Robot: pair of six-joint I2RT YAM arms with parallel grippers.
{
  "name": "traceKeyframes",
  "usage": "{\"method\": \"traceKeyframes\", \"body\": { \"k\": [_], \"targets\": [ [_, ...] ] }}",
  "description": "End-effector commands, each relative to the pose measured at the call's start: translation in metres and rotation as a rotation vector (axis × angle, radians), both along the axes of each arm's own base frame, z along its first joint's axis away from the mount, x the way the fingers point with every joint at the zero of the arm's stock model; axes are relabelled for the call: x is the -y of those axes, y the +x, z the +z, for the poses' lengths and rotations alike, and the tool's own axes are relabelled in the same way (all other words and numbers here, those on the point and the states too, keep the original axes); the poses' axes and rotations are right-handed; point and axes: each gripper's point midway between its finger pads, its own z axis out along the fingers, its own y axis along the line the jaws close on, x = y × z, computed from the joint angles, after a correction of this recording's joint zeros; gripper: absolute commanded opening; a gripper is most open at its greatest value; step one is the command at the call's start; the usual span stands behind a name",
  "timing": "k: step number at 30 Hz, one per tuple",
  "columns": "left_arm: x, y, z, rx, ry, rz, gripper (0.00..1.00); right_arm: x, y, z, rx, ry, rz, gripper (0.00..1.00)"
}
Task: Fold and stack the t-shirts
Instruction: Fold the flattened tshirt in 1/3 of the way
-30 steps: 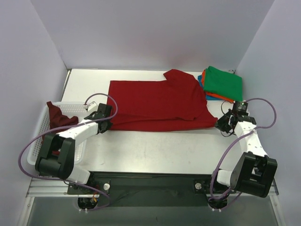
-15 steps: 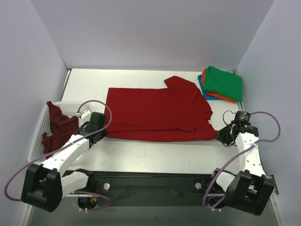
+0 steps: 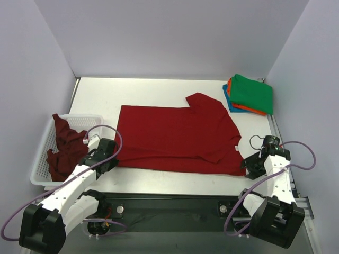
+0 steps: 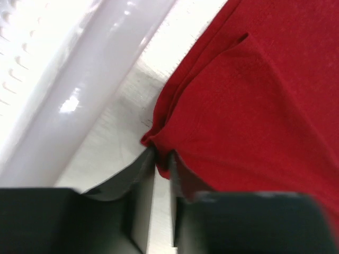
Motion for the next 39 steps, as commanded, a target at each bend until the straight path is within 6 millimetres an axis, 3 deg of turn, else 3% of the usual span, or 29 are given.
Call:
{"method": "traceKeyframes", "body": {
  "k": [1,4,7,10,16,21,27,34,39],
  "targets": [
    [0.001,-0.002,0.007,0.015,-0.011,-0.007,0.31,0.005,-0.011,0.002,-0.063,-0.02,-0.02,0.45],
    [0.002,0.003,0.023,0.052,-0.008,-0.028,0.49,0.011,-0.009,0.007,-0.062,-0.051,-0.019,0.63],
    [0.007,0.013,0.044,0.089,-0.011,-0.065,0.55,0.019,-0.006,0.014,-0.06,-0.09,-0.019,0.64],
    [0.014,0.023,0.06,0.11,-0.018,-0.111,0.56,0.023,-0.002,0.02,-0.054,-0.107,-0.004,0.64],
    [0.023,0.049,0.072,0.154,-0.016,-0.15,0.54,0.021,0.031,0.047,0.069,-0.203,0.087,0.64],
    [0.023,0.073,0.064,0.116,0.012,-0.085,0.46,-0.015,0.058,0.06,0.143,-0.211,0.225,0.63],
    [0.022,0.099,0.054,0.09,0.032,0.024,0.45,-0.059,0.075,0.053,0.219,-0.184,0.368,0.61],
    [0.027,0.11,0.034,0.022,0.041,0.07,0.46,-0.085,0.087,0.043,0.245,-0.173,0.518,0.6],
    [0.027,0.111,0.023,0.0,0.047,0.091,0.46,-0.096,0.11,0.045,0.274,-0.196,0.622,0.55]
  ]
}}
